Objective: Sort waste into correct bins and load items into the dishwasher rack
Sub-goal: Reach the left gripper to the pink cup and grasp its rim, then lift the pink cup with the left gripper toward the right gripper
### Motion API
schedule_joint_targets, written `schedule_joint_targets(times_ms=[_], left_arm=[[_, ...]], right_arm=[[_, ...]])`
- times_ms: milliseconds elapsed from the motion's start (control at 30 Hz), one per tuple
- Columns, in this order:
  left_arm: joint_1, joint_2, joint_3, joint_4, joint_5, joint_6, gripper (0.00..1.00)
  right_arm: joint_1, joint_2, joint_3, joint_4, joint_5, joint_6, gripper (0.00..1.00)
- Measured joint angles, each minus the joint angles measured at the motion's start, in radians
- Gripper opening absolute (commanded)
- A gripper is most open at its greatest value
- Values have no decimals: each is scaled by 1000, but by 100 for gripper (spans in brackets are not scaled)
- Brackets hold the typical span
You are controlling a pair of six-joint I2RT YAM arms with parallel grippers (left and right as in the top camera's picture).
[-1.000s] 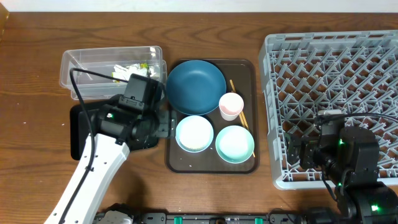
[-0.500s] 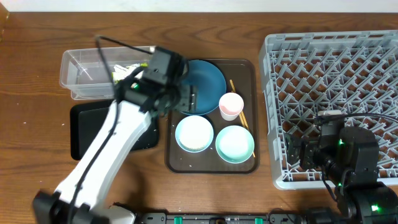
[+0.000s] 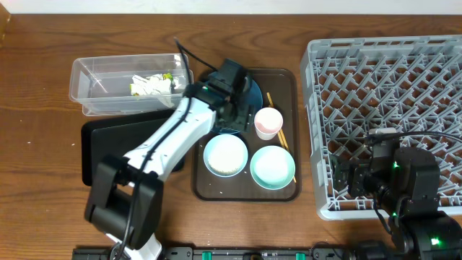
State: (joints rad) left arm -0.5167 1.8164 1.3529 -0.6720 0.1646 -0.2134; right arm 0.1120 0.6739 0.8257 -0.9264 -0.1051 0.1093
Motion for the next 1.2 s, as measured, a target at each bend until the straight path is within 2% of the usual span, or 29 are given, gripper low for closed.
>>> schedule_joint_targets(times_ms=[567, 833, 967, 1067, 1200], left_arm=[[-68, 13, 0, 86, 13, -5, 74], [-68, 58, 0, 99, 13, -41, 60], [-68, 77, 0, 105, 13, -53, 45], [-68, 84, 0, 106, 13, -53, 42], [-68, 88, 0, 106, 13, -56, 31]], right_arm=[[0, 0, 0, -5, 0, 0, 99], [0, 0, 0, -7, 0, 0, 99], [0, 0, 0, -9, 0, 0, 99], [0, 0, 0, -12, 0, 0, 99], [0, 0, 0, -12, 0, 0, 99]])
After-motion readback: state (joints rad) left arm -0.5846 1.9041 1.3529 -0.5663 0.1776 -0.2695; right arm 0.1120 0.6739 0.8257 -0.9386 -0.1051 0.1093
